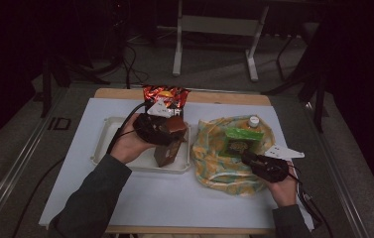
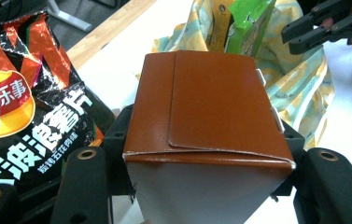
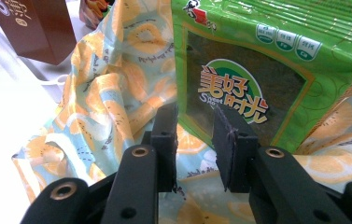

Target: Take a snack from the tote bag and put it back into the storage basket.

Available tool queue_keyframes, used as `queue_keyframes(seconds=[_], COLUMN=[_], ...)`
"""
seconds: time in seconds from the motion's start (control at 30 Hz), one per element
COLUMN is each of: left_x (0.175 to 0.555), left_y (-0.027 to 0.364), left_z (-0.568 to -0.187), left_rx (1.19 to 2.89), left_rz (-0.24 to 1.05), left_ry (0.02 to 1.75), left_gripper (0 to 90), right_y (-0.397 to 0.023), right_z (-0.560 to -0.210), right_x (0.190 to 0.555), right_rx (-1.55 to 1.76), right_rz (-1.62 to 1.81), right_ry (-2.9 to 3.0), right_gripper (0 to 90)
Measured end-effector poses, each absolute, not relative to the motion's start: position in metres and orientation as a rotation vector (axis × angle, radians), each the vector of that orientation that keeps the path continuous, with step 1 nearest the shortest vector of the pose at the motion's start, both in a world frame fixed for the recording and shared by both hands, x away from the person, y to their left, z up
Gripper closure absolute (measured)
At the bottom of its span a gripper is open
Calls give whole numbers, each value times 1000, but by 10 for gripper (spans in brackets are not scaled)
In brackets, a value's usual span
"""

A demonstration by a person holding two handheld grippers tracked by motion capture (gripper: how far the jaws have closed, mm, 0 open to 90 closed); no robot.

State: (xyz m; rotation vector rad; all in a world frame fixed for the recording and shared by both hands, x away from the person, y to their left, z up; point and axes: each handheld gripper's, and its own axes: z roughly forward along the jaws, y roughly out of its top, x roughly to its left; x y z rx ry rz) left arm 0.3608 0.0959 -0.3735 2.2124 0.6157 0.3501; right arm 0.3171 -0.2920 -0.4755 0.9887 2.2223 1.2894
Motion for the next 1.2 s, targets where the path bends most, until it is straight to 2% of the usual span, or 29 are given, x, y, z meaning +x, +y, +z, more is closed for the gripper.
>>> queue_keyframes(seconds=[0.4, 0.67, 1.2], left_x=[364, 369, 375], left_y=[87, 80, 42], left_z=[-386, -392, -404], left_rx=[2289, 2266, 2281], left_rz=[352, 341, 297], left_ry=[601, 615, 554], left_gripper=[418, 410, 379], right_y=[-292, -293, -294], right_z=[-476, -476, -477], right_x=[317, 317, 318], right_rx=[994, 1000, 1007], right_rz=[1291, 1288, 1290], right_ry=[2224, 2227, 2227], right_gripper=[703, 697, 687])
